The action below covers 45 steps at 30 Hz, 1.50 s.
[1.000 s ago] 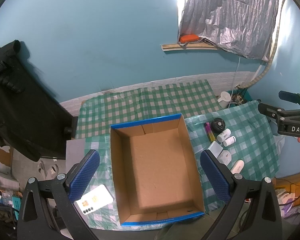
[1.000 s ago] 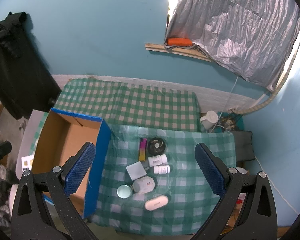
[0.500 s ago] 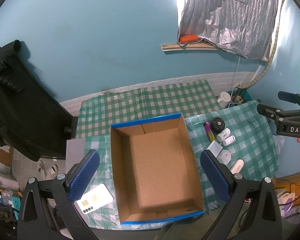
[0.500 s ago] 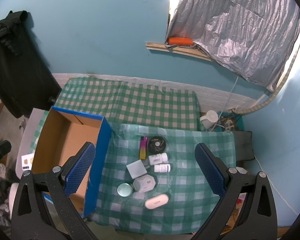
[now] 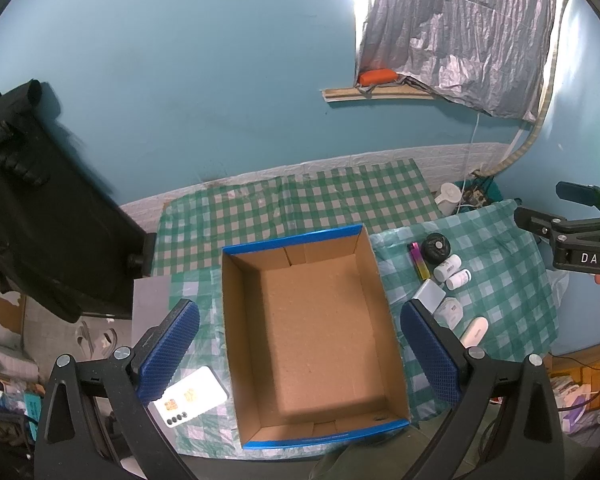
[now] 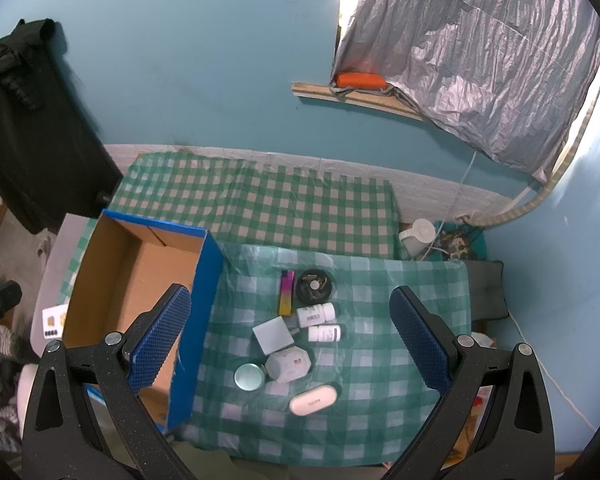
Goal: Organize rigid objects
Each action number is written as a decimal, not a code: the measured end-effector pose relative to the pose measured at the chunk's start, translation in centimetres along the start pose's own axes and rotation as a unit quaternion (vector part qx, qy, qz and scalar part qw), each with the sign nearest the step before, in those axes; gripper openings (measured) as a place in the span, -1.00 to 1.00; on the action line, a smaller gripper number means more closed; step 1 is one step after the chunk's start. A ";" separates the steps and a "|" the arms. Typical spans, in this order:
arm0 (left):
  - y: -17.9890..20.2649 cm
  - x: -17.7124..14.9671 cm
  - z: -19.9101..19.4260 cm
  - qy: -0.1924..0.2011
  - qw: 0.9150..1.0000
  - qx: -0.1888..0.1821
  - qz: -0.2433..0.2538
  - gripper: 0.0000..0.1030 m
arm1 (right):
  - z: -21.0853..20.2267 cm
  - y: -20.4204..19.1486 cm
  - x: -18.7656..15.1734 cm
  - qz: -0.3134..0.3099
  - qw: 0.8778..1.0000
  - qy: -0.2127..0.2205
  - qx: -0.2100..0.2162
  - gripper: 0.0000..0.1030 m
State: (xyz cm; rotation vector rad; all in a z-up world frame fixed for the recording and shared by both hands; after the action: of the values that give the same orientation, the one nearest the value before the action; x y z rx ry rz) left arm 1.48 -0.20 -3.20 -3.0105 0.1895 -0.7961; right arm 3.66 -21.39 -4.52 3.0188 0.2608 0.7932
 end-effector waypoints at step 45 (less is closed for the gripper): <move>-11.6 -8.9 13.0 -0.130 0.989 0.038 -0.053 0.96 | 12.9 6.5 -11.3 0.155 0.972 -0.175 -0.021 0.93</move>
State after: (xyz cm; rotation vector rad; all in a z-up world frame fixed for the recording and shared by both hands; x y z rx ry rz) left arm 1.51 12.23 -18.26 -3.0314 -0.0070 -0.3985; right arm 1.33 -29.18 -20.94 3.1223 -0.2342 0.2503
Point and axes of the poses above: each gripper's, at about its wrist camera, not at the fingertips, and z roughly the way its jaws point, y to its right, x to its top, the point moved 3 cm from there along z, roughly the way its jaws point, and after that the axes turned 4 degrees about -z, right-handed, at the moved point
